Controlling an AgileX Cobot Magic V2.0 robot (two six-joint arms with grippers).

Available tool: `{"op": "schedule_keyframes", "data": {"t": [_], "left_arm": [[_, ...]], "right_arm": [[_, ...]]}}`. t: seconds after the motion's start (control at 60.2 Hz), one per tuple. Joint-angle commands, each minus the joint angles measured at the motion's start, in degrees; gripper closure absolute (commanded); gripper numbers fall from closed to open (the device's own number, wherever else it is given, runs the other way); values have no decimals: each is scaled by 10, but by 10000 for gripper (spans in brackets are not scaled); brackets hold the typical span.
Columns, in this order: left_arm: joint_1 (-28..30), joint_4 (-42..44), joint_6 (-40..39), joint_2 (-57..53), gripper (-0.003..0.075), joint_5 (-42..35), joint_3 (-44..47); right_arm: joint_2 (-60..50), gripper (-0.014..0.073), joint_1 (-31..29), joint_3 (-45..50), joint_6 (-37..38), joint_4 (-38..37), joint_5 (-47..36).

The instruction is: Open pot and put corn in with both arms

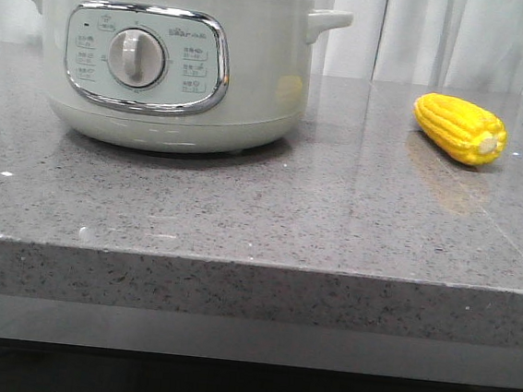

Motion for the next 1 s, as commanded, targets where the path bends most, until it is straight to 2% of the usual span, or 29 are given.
{"op": "schedule_keyframes", "data": {"t": [0.0, 0.116, 0.266, 0.432, 0.598, 0.681, 0.897, 0.98], "left_arm": [[13, -9, -6, -62, 531, -44, 11], [16, -8, -6, -127, 531, -44, 78], [16, -7, -6, -210, 531, -44, 166], [16, -7, -30, -306, 531, -46, 244], [16, -7, -30, -366, 531, -46, 288], [16, -7, -30, -379, 531, -46, 295], [16, -7, -30, -380, 531, -46, 295], [16, -7, -30, -380, 531, -46, 295]], "right_arm": [[36, 52, -1, -31, -3, 5, -26], [88, 52, -1, -63, -10, 19, -10], [165, 46, -1, -106, -55, 56, -7], [264, -47, 0, -170, -85, 82, 12], [373, -54, 22, -249, -89, 82, 42], [429, -54, 44, -293, -86, 64, 49], [565, -54, 70, -410, 13, -50, 98], [609, -54, 70, -450, 36, -67, 112]]}}
